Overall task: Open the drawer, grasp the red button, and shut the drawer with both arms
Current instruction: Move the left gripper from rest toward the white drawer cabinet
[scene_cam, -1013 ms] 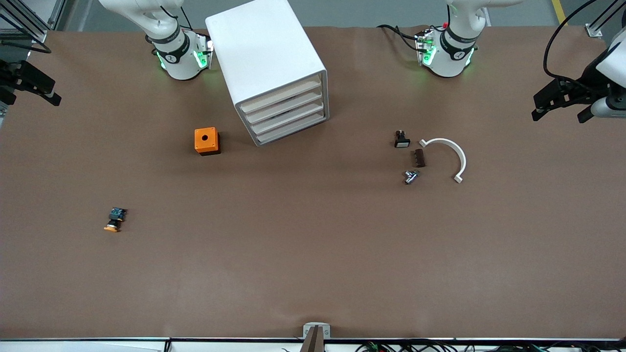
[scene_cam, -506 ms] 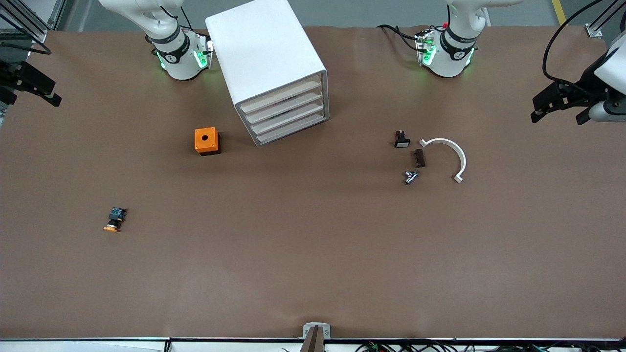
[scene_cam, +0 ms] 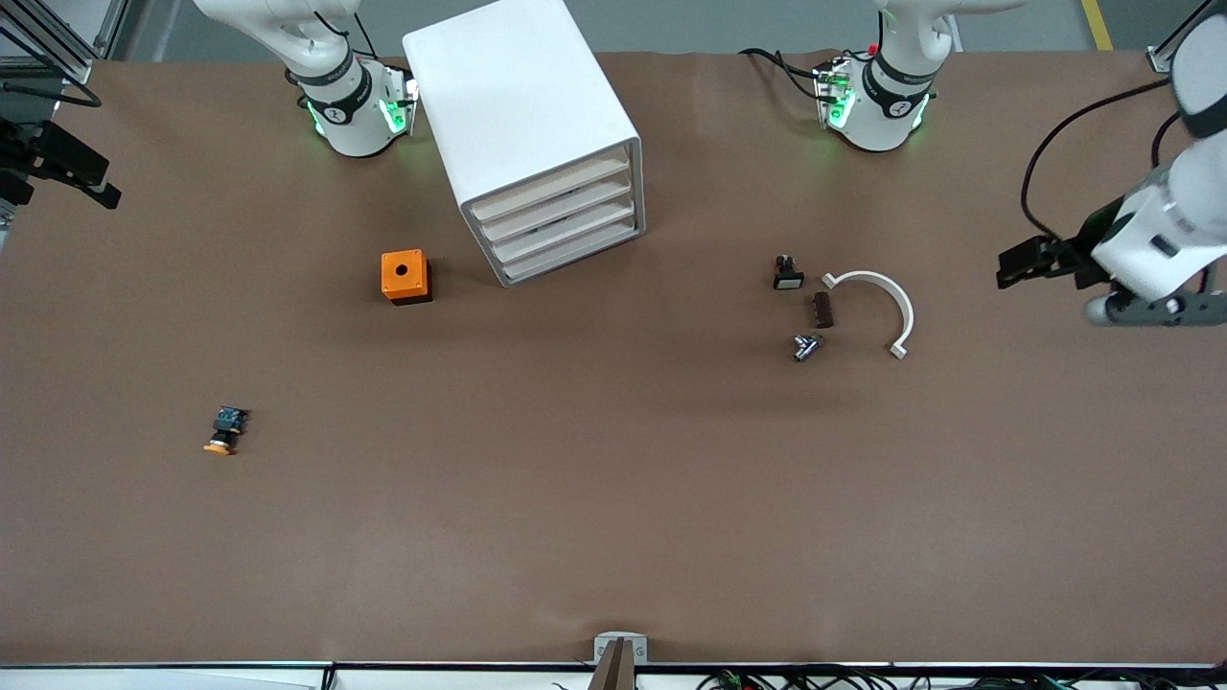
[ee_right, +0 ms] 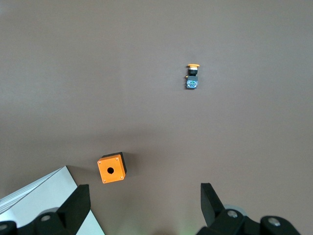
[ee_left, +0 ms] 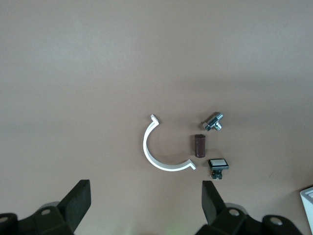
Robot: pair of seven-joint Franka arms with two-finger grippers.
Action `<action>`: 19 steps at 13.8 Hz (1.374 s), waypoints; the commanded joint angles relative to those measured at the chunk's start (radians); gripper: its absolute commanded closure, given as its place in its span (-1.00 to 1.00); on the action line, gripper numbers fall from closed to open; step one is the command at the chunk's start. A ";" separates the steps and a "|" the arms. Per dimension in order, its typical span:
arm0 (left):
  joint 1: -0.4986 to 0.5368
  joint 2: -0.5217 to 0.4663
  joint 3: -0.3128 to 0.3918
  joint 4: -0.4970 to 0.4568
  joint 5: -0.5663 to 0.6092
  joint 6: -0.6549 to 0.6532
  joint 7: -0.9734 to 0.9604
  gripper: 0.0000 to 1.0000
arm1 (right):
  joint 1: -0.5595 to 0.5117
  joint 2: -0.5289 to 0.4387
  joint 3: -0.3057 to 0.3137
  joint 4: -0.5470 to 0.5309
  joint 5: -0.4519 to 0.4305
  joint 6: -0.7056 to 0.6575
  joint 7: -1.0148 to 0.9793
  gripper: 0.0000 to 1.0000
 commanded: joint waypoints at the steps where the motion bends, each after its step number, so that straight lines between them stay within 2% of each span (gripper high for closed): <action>1: -0.044 0.084 -0.008 0.040 0.023 0.005 -0.052 -0.99 | -0.008 -0.029 0.005 -0.028 -0.016 0.007 -0.022 -1.00; 5: -0.130 0.158 -0.015 0.058 0.011 0.004 -0.233 -0.99 | -0.008 -0.027 0.005 -0.028 -0.015 0.006 -0.022 -1.00; 7: -0.177 0.189 -0.028 0.060 -0.003 -0.007 -0.389 -0.99 | -0.008 -0.029 0.005 -0.028 -0.016 0.004 -0.022 -1.00; 12: -0.260 0.328 -0.037 0.184 -0.338 -0.007 -0.867 -0.99 | -0.008 -0.027 0.005 -0.028 -0.015 0.003 -0.022 -1.00; 16: -0.326 0.434 -0.037 0.215 -0.469 -0.008 -1.216 -0.99 | -0.008 -0.027 0.005 -0.028 -0.013 0.003 -0.021 -1.00; 19: -0.326 0.540 -0.104 0.216 -0.555 -0.007 -1.481 -0.99 | -0.009 -0.027 0.003 -0.029 -0.006 0.003 -0.021 -1.00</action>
